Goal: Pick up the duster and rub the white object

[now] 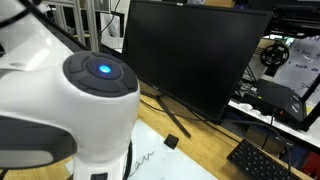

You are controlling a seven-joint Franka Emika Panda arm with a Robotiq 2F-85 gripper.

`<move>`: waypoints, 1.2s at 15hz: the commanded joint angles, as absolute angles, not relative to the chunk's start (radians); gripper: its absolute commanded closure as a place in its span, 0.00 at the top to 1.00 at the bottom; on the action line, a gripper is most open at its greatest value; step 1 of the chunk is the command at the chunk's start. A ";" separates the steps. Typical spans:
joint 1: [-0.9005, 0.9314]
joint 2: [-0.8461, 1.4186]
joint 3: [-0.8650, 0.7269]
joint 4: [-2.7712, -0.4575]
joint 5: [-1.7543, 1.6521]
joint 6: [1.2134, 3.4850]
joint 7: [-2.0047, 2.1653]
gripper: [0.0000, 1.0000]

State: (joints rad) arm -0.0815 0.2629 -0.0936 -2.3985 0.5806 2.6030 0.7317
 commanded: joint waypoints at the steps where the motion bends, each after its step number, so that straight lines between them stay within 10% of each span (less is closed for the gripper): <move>1: -0.106 0.349 -0.084 -2.326 0.629 2.554 0.691 0.30; 18: -0.124 0.462 -0.112 -2.198 0.608 2.459 0.665 0.30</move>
